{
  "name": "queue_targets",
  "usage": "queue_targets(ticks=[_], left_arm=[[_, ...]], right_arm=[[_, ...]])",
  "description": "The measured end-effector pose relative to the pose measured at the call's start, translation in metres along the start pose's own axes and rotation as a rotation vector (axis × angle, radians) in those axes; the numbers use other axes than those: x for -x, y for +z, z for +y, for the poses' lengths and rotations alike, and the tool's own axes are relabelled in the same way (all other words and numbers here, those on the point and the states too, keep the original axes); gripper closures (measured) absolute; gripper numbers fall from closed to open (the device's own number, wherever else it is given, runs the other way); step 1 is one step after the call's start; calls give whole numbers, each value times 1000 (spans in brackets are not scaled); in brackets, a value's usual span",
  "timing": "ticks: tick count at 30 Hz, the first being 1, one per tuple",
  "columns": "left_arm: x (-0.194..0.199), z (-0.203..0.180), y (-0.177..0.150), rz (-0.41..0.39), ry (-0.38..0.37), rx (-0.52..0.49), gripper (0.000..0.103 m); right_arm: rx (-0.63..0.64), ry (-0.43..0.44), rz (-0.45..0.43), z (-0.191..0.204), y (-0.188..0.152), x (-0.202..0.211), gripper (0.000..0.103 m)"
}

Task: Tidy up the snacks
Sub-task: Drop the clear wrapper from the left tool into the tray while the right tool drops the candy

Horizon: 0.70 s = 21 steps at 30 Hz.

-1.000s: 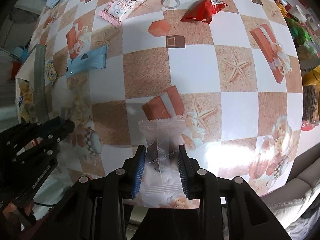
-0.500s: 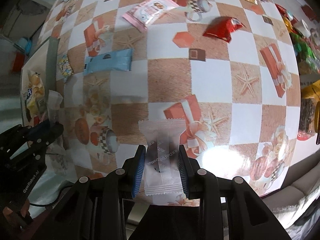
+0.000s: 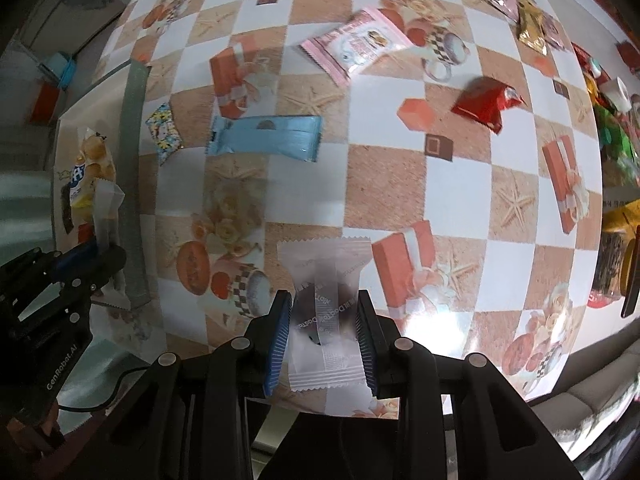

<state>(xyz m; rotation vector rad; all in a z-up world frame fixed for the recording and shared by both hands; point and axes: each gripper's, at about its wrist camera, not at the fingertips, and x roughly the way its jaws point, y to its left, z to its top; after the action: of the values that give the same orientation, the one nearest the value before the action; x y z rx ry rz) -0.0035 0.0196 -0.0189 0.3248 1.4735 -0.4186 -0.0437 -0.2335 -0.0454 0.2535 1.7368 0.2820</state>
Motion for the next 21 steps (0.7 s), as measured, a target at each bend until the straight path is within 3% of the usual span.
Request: queue_targets(ticks=[21], left_arm=[[13, 63, -28, -30, 23, 147, 83]], right_arm=[[154, -15, -4, 67, 17, -1, 69]])
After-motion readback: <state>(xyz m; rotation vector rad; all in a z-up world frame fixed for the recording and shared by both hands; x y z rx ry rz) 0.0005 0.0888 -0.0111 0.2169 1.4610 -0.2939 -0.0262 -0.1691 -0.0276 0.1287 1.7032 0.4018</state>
